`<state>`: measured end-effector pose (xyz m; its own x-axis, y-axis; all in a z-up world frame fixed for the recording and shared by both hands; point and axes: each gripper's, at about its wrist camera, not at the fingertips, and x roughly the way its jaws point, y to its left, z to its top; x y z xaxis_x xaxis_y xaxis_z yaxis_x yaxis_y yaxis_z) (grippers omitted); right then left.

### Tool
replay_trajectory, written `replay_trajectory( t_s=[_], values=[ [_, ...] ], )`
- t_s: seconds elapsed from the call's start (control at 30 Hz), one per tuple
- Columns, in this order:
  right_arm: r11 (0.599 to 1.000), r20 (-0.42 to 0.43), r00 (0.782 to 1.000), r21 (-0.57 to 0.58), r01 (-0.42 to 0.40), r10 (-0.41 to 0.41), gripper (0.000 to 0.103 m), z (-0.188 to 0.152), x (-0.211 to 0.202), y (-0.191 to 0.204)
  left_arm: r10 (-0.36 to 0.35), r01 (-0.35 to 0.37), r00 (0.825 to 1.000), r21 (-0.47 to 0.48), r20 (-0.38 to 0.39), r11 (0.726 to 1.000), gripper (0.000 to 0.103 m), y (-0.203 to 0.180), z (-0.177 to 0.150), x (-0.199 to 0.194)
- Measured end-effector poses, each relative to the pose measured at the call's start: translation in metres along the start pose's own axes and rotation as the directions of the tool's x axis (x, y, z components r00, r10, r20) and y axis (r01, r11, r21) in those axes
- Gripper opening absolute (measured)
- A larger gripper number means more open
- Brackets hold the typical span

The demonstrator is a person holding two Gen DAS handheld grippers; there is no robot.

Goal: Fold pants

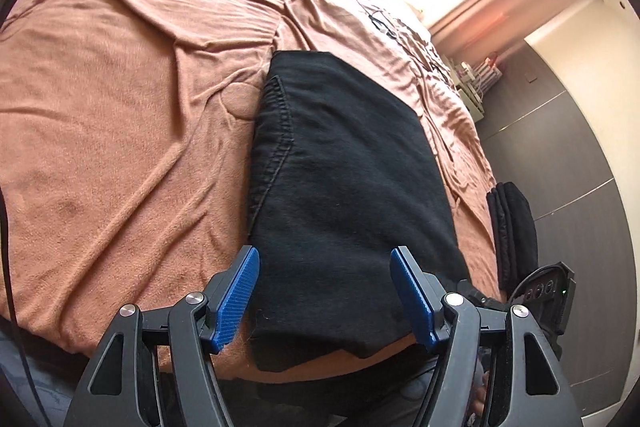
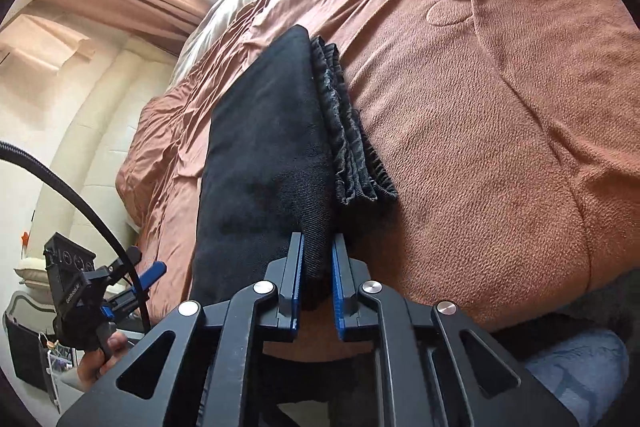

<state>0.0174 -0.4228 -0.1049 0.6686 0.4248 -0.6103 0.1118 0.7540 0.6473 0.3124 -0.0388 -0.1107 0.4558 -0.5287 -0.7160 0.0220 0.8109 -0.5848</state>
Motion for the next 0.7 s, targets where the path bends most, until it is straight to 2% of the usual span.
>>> replay_trajectory(
  t_s=[0.23, 0.27, 0.3, 0.37, 0.47, 0.6, 0.67, 0.7],
  values=[
    [0.998, 0.022, 0.999, 0.051, 0.03, -0.032, 0.009, -0.006, 0.005, -0.017, 0.016, -0.019, 0.997, -0.038, -0.076, 0.999, 0.07, 0.019, -0.017, 0.03],
    [0.998, 0.02, 0.999, 0.056, 0.034, -0.035, 0.009, -0.008, 0.008, -0.019, 0.016, -0.02, 0.996, -0.042, -0.089, 0.999, 0.066, 0.02, -0.02, 0.034],
    [0.997, 0.019, 0.999, 0.061, 0.036, -0.038, 0.009, -0.009, 0.01, -0.022, 0.018, -0.022, 0.994, -0.042, -0.106, 0.999, 0.056, 0.021, -0.023, 0.038],
    [0.997, 0.013, 0.999, 0.075, 0.034, -0.035, 0.009, -0.012, 0.013, -0.026, -0.006, -0.002, 0.99, -0.054, -0.141, 0.999, 0.049, 0.024, -0.029, 0.045],
    [0.998, 0.001, 1.0, 0.056, 0.03, -0.03, 0.01, -0.011, 0.011, -0.019, -0.016, 0.007, 0.991, -0.063, -0.136, 0.998, 0.049, 0.028, -0.033, 0.045],
    [0.994, 0.011, 0.998, -0.091, 0.065, -0.064, 0.016, -0.007, -0.007, 0.012, -0.03, 0.02, 0.992, -0.08, -0.124, 0.997, 0.049, 0.032, -0.033, 0.046],
    [0.987, 0.024, 0.997, -0.147, 0.072, -0.069, 0.028, -0.003, -0.01, 0.022, -0.031, 0.021, 0.993, -0.084, -0.118, 0.996, 0.05, 0.032, -0.034, 0.047],
    [0.985, 0.027, 0.998, -0.158, 0.068, -0.064, 0.037, 0.0, -0.01, 0.024, -0.033, 0.023, 0.993, -0.089, -0.115, 0.996, 0.052, 0.032, -0.033, 0.048]
  ],
)
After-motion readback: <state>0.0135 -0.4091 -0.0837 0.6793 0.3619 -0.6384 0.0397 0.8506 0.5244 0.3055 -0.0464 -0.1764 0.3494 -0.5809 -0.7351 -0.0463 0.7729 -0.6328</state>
